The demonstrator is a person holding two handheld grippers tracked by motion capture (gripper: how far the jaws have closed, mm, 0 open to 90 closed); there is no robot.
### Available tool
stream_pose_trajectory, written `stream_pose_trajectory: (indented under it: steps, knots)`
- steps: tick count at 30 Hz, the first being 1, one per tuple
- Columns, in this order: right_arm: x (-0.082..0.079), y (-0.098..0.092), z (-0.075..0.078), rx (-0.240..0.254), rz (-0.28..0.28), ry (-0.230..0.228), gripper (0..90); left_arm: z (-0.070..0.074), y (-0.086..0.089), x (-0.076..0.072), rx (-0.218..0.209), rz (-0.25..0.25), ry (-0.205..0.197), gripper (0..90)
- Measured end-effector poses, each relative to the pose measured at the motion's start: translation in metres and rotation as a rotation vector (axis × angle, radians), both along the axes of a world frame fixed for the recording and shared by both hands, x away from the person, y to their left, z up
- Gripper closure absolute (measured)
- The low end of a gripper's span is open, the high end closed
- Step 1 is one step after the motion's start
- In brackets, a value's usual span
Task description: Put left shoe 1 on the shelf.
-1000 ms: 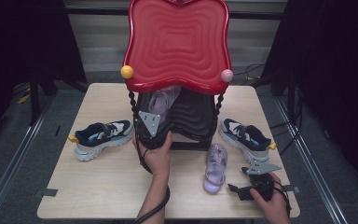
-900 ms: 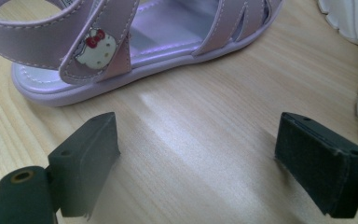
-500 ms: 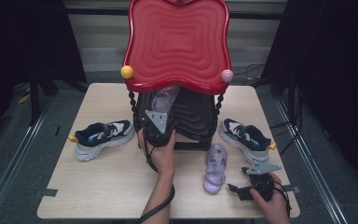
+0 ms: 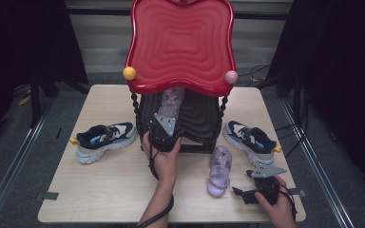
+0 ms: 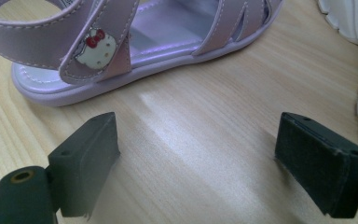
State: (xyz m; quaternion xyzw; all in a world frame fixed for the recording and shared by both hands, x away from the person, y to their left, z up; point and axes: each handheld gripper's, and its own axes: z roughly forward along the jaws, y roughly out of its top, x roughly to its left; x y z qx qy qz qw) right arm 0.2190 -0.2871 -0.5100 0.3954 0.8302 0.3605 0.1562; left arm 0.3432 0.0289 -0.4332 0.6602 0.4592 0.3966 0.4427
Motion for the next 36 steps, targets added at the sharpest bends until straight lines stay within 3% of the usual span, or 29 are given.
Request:
stream_pose_trajectory:
  steps: [7,12,15,19,26,27,31,36]
  knots:
    - [0.0,0.0,0.0,0.0,0.0,0.0,12.8,0.004,0.003,0.007,0.044,-0.046,0.035,29.3]
    - [0.0,0.0,0.0,0.001,-0.001,0.001,12.8,0.008,0.006,0.008,0.031,-0.065,0.059,33.9]
    - [0.0,0.0,0.0,0.001,0.0,0.001,12.8,0.01,0.007,0.006,0.019,-0.057,0.044,35.0]
    - [0.0,0.0,0.0,0.0,-0.001,0.001,12.8,0.014,0.005,0.003,-0.005,-0.038,-0.006,35.9]
    - [0.0,0.0,0.0,0.0,0.001,0.0,12.8,0.019,0.004,0.009,-0.069,0.01,-0.066,36.6]
    - [0.0,0.0,0.0,-0.001,0.001,-0.001,12.8,0.02,0.004,0.011,-0.092,0.023,-0.069,36.6]
    - [0.0,0.0,0.0,0.0,0.0,0.0,12.8,0.018,0.002,0.019,-0.112,0.05,-0.069,36.6]
    - [0.0,0.0,0.0,0.0,0.001,-0.001,12.8,0.012,-0.002,0.02,-0.097,0.064,-0.053,36.4]
